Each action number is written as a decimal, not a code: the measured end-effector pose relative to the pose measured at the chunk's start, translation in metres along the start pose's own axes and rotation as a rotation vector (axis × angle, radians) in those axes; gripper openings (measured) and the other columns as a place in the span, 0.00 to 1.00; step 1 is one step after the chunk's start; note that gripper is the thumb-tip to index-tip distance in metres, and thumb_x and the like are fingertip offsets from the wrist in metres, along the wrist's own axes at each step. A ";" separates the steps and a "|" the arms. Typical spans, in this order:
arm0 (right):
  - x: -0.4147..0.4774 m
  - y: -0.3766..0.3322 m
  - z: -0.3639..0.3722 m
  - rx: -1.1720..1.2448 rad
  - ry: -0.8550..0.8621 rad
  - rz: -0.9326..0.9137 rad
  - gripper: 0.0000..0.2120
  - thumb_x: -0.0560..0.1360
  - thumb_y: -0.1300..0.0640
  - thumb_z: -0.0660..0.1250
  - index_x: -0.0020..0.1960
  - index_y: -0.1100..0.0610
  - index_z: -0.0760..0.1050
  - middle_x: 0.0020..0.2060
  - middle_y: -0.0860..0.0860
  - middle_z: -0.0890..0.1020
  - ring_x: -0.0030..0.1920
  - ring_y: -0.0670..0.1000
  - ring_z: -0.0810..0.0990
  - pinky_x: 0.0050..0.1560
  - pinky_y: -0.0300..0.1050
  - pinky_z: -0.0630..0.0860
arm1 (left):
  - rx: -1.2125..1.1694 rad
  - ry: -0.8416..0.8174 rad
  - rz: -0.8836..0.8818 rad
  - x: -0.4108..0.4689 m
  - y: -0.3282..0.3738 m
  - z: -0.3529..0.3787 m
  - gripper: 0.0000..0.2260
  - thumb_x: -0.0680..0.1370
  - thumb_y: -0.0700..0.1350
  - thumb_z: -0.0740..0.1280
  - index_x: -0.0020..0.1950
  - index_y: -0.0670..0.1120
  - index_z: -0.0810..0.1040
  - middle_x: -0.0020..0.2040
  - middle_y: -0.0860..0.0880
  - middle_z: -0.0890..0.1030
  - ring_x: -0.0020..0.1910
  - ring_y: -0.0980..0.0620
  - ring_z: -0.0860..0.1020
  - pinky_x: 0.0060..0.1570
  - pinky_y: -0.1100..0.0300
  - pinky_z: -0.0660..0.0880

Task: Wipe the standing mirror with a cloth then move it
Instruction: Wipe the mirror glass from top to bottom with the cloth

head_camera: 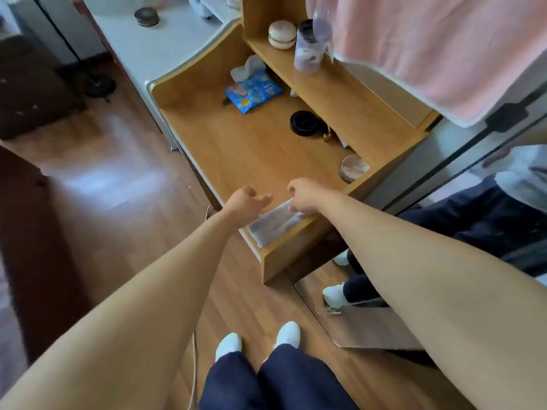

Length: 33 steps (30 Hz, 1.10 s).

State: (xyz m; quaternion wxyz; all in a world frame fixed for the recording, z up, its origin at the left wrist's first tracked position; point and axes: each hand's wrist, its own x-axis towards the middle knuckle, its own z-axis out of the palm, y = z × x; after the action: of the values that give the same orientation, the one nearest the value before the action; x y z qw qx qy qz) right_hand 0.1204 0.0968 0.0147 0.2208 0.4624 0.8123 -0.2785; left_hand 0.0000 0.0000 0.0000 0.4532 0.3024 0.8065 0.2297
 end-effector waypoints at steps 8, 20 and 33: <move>0.006 -0.006 0.003 -0.290 -0.085 0.010 0.20 0.75 0.62 0.65 0.66 0.61 0.67 0.67 0.61 0.67 0.69 0.62 0.61 0.62 0.56 0.67 | 0.426 -0.048 0.067 -0.001 -0.003 0.016 0.17 0.73 0.46 0.71 0.58 0.40 0.73 0.49 0.45 0.75 0.46 0.48 0.73 0.41 0.57 0.70; -0.041 -0.008 -0.064 0.006 0.064 -0.226 0.04 0.75 0.60 0.64 0.45 0.58 0.70 0.38 0.52 0.71 0.37 0.52 0.69 0.29 0.42 0.64 | 0.418 0.058 0.189 -0.020 0.057 -0.034 0.04 0.73 0.37 0.61 0.47 0.44 0.73 0.43 0.46 0.74 0.41 0.48 0.72 0.27 0.62 0.65; -0.190 0.070 -0.197 0.204 0.659 -0.119 0.11 0.74 0.58 0.65 0.54 0.56 0.66 0.45 0.54 0.76 0.41 0.52 0.74 0.35 0.44 0.69 | 0.527 0.182 0.833 -0.115 0.265 -0.045 0.09 0.73 0.34 0.59 0.47 0.45 0.76 0.39 0.48 0.74 0.42 0.46 0.73 0.31 0.60 0.66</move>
State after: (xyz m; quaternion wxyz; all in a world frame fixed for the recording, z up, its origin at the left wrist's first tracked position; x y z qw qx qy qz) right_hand 0.2517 0.1356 0.2618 -0.1171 0.4992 0.8334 -0.2064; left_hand 0.0816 0.1047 0.2605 0.1588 0.6817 0.6841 0.2052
